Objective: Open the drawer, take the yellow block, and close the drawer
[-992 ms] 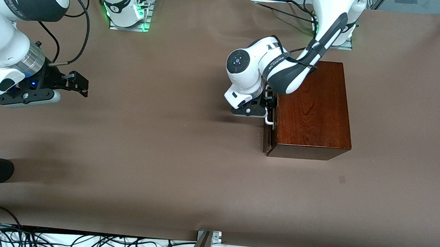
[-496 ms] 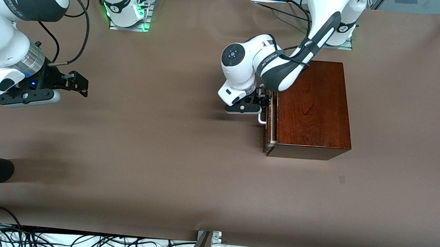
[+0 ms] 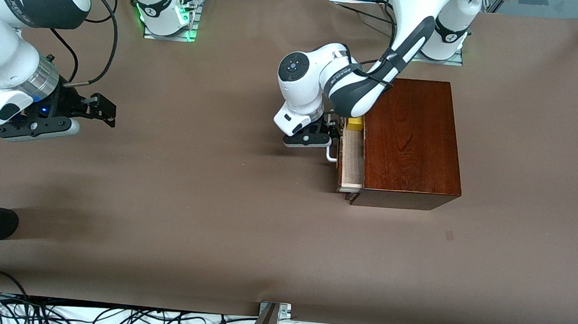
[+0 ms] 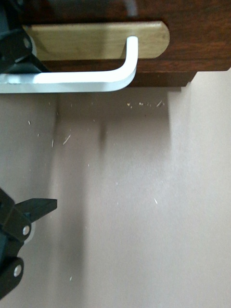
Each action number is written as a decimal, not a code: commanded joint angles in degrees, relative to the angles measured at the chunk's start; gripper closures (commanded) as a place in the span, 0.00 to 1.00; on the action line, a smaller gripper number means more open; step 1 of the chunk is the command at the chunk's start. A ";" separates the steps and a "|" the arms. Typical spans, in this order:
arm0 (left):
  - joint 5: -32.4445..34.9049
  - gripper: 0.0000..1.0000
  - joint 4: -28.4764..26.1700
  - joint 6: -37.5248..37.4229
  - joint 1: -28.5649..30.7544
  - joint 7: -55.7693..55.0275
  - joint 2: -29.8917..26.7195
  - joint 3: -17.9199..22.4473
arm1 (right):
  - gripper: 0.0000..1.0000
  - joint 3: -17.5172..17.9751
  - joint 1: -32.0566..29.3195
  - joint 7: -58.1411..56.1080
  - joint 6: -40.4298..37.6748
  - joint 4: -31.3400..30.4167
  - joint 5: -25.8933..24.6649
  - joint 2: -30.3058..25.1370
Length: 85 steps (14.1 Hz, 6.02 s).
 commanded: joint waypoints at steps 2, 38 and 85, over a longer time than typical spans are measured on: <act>-0.24 0.00 4.79 1.04 -1.47 -1.39 2.25 -0.64 | 0.00 -0.25 -0.37 -1.57 -0.69 0.24 1.29 -0.30; -21.33 0.00 -12.70 -10.41 29.73 63.12 -38.97 18.78 | 0.00 20.15 36.71 -7.89 8.53 28.01 -15.40 33.00; -22.64 0.00 -3.39 -29.27 29.38 81.80 -36.34 17.03 | 1.00 19.44 20.57 -9.12 0.03 35.13 -11.46 26.17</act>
